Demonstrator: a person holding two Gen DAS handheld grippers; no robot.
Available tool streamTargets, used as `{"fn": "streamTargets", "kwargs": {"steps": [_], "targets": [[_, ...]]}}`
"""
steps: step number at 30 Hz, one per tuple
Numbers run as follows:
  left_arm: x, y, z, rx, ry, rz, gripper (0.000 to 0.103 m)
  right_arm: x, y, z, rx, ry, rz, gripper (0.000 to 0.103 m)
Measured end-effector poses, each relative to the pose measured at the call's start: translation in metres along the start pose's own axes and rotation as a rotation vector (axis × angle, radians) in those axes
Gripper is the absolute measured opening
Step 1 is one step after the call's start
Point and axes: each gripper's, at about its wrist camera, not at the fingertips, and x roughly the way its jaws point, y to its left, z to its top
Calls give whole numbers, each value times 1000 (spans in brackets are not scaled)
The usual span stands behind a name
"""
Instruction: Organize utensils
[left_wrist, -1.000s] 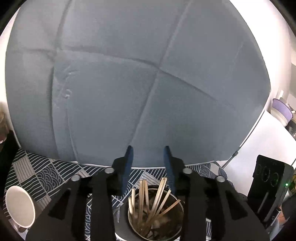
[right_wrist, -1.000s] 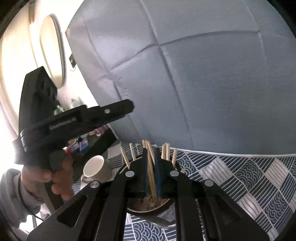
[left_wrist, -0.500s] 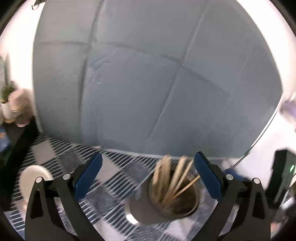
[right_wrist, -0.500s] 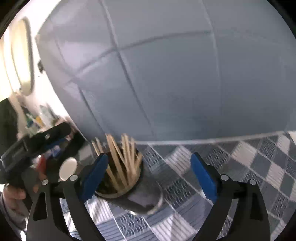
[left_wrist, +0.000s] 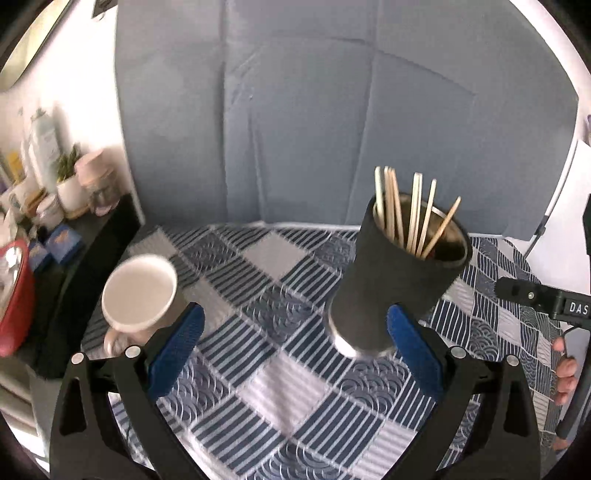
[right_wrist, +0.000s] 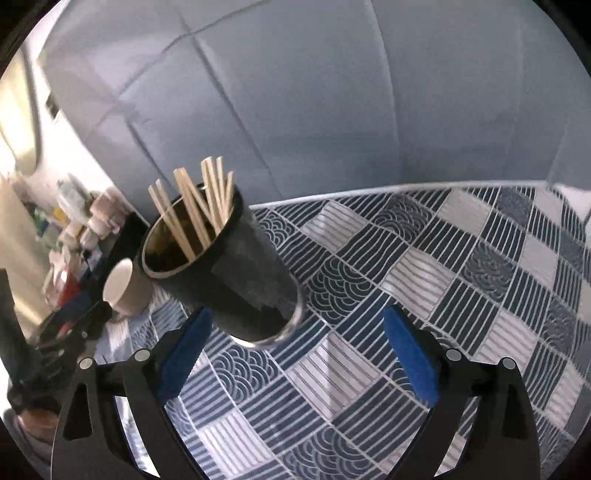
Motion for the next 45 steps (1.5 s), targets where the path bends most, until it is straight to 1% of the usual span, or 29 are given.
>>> {"fn": "streamTargets", "kwargs": {"steps": [2, 4, 7, 9, 10, 12, 16, 18, 21, 24, 27, 29, 31, 34, 39, 45], "targets": [[-3, 6, -10, -15, 42, 1, 97, -9, 5, -9, -59, -51, -35, 90], [-11, 12, -17, -43, 63, 9, 97, -16, 13, -17, -110, -80, -41, 91], [-23, 23, -27, -82, 92, 24, 97, -25, 20, -27, -141, -73, -28, 92], [-32, 27, -32, -102, 97, 30, 97, -32, 23, -32, -145, -49, -2, 95], [-37, 28, -34, -110, 102, 43, 97, -37, 23, -34, -139, -41, 4, 95], [-51, 31, -37, -125, 105, 53, 97, -53, 24, -36, -126, -66, 20, 95], [-73, 31, -34, -152, 92, 67, 97, -79, 25, -35, -131, -92, -16, 95], [-82, 26, -32, -155, 96, 82, 97, -89, 24, -34, -126, -55, -40, 95], [-100, 14, -30, -168, 82, 44, 97, -105, 24, -33, -111, -40, -80, 95], [-118, -2, -27, -157, 53, 32, 97, -123, 26, -35, -96, -49, -75, 95], [-129, -18, -25, -152, 59, 17, 97, -140, 35, -38, -79, -47, -66, 95], [-134, -27, -24, -130, 57, 1, 97, -148, 42, -42, -87, -62, -57, 95], [-140, -37, -25, -93, 45, 11, 97, -155, 50, -47, -101, -71, -54, 95], [-143, -48, -27, -48, 46, 24, 97, -158, 61, -59, -122, -68, -54, 95], [-145, -56, -32, -49, 61, -23, 97, -163, 65, -69, -131, -73, -84, 95], [-149, -62, -34, -36, 50, -19, 97, -167, 64, -72, -128, -81, -81, 95]]}}
